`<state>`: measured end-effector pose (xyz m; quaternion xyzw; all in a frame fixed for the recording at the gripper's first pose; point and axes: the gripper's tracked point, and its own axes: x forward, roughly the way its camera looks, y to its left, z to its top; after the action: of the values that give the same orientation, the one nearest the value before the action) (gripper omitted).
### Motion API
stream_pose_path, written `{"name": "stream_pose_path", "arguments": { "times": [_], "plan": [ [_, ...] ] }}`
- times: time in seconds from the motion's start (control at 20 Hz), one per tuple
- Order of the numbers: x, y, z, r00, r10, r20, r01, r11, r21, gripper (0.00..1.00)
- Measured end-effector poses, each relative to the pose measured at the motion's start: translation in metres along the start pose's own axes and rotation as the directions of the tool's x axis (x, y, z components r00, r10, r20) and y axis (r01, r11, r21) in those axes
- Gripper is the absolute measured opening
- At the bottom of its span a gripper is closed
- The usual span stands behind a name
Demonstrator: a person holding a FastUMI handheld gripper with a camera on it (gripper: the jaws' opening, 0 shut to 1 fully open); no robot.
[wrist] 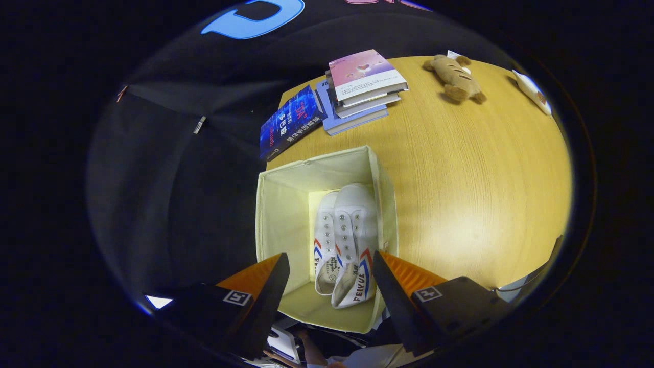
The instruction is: Open the storage box then place both shoes into the box .Put the left shoe in first, then the right shoe, with the right side of both shoes facing outward in a uniform manner.
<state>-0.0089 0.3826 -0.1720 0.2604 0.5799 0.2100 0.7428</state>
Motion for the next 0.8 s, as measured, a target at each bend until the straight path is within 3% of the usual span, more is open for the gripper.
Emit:
{"name": "stream_pose_path", "arguments": {
  "times": [0.45,0.8],
  "plan": [
    [-0.046,-0.035,0.007,0.988,0.028,0.154,-0.019,0.998,-0.056,0.99],
    [-0.108,-0.125,0.053,0.919,-0.076,0.387,0.118,0.989,-0.085,0.99]
  ]
}}
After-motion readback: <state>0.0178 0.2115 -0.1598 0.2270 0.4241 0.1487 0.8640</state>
